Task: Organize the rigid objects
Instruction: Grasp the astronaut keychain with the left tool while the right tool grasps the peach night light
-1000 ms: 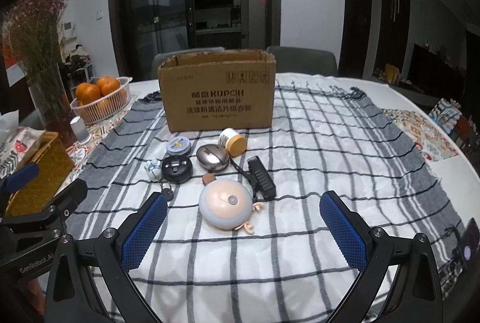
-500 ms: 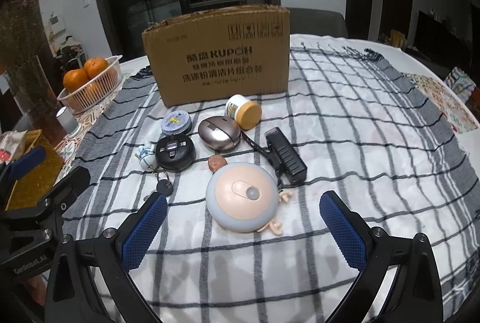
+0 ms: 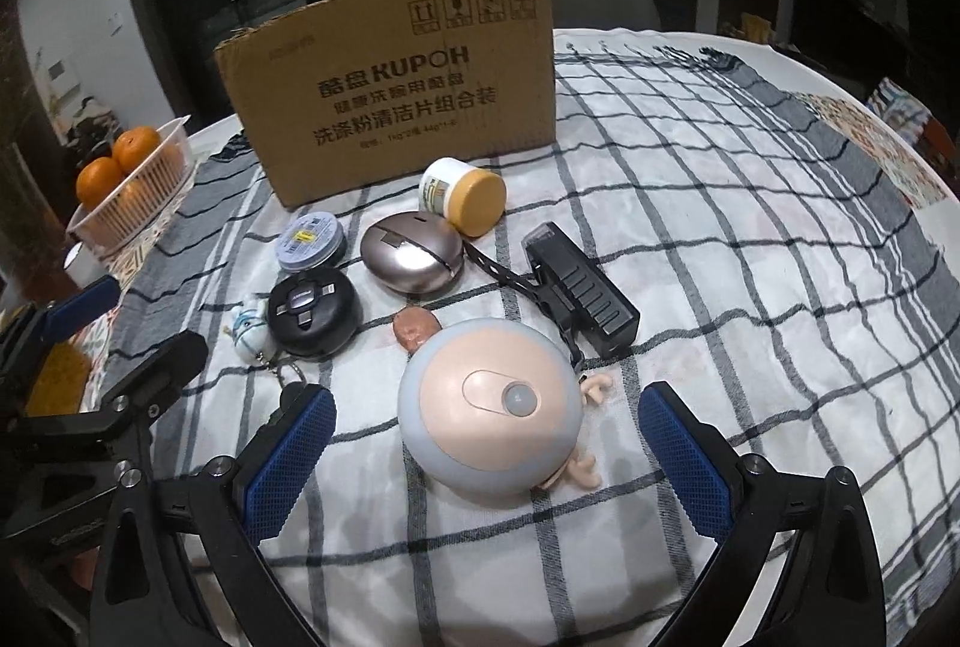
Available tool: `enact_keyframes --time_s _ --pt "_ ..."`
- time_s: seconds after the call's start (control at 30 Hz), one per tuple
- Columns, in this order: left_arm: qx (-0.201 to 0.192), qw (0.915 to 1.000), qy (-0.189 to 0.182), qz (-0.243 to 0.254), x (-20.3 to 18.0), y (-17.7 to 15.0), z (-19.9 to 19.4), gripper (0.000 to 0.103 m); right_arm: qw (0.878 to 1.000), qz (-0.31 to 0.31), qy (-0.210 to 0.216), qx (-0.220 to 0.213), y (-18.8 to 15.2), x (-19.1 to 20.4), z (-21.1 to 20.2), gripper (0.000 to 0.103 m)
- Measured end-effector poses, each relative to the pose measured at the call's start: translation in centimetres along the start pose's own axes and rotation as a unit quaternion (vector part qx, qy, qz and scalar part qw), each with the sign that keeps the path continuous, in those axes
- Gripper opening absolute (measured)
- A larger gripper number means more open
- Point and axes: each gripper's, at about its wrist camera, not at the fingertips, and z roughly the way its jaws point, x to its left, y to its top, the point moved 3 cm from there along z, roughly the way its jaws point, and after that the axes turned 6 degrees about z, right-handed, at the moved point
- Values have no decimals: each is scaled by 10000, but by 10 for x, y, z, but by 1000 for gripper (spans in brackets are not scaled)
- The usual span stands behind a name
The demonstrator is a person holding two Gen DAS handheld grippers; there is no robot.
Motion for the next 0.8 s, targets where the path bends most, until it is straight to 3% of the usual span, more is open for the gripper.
enact_keyframes --time_s 0.5,0.8 --pt "319 9976 -611 18 6 -7 48 76 9989 128 -210 400 -6 2 31 98" --pt "385 9947 -934 187 4 -9 56 76 9984 76 -274 491 -5 6 39 97"
